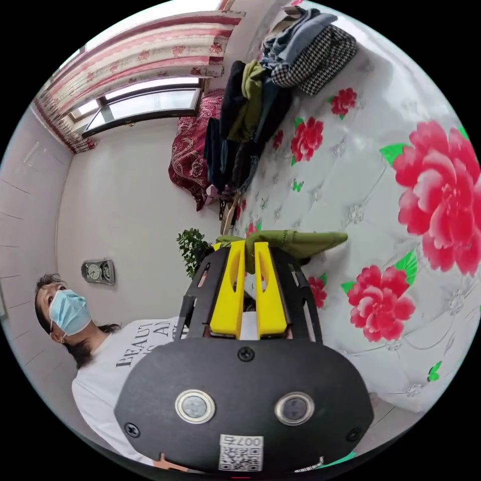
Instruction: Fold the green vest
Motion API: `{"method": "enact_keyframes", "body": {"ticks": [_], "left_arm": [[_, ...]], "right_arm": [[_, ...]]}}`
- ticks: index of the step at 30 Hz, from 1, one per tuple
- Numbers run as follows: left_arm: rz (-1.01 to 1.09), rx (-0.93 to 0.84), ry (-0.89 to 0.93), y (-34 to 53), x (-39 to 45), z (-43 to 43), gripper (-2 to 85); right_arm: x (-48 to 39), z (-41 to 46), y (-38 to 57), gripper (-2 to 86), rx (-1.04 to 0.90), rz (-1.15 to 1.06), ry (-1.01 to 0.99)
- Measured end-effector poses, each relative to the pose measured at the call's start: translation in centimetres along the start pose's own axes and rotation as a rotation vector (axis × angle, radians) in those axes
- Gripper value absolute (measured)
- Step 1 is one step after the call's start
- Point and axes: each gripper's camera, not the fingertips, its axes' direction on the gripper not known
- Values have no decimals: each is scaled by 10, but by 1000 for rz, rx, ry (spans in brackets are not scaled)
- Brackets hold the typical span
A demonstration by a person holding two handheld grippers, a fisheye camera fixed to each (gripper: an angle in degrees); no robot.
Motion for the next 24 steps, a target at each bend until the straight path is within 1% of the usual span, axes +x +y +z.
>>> {"method": "enact_keyframes", "body": {"ticks": [3,5,6,8,10,11,13,16,18,19,20,22,24], "left_arm": [[102,-25,-13,-70,36,34,-1],[205,-28,-9,-132,79,64,0],[230,-24,-4,-147,91,70,0],[347,18,11,-207,146,87,0],[437,58,16,-245,187,97,2],[489,78,18,-266,210,105,5],[521,100,-2,-295,232,119,10],[466,110,-41,-331,232,151,28],[425,107,-91,-344,216,175,45],[386,94,-145,-349,199,192,58],[336,67,-212,-348,178,208,66],[258,12,-307,-335,141,226,76],[192,-53,-367,-309,107,234,83]], "right_arm": [[-34,-46,-48,5,59,-78,55],[-79,-84,-88,5,121,-176,109],[-92,-94,-97,5,141,-208,115],[-151,-133,-128,5,233,-364,137],[-191,-156,-147,6,287,-480,152],[-211,-167,-158,7,314,-534,175],[-228,-177,-175,9,349,-587,215],[-217,-180,-211,16,383,-558,228],[-187,-175,-237,22,384,-481,230],[-160,-170,-250,26,399,-405,261],[-129,-163,-258,31,412,-326,309],[-82,-149,-255,36,387,-238,382],[-39,-136,-233,43,349,-193,437]]}}
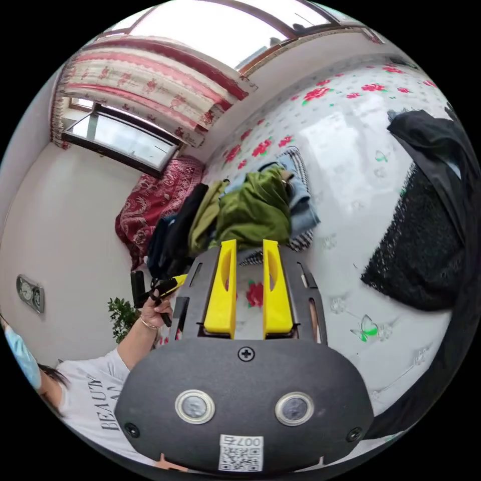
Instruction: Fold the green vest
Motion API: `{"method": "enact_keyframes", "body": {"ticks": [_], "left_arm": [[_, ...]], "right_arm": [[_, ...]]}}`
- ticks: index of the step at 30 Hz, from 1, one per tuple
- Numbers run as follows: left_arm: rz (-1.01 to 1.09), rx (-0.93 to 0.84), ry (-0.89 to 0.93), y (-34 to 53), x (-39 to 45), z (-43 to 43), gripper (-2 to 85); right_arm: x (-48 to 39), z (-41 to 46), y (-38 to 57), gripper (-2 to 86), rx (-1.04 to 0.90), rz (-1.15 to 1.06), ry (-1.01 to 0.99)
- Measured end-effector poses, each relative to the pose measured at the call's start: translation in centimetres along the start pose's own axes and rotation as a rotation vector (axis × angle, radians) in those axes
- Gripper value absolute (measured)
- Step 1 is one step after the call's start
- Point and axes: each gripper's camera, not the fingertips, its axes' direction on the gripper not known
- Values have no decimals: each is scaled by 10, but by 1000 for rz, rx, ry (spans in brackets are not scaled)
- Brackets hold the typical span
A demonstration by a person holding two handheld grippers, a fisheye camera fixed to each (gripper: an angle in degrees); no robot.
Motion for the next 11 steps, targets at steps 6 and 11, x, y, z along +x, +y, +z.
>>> {"method": "enact_keyframes", "body": {"ticks": [6,11], "left_arm": [[47,-206,-183,155,-23,-3,96],[36,-354,-335,268,-2,-35,98]], "right_arm": [[61,-29,198,69,19,60,436],[81,-127,308,97,189,285,863]]}}
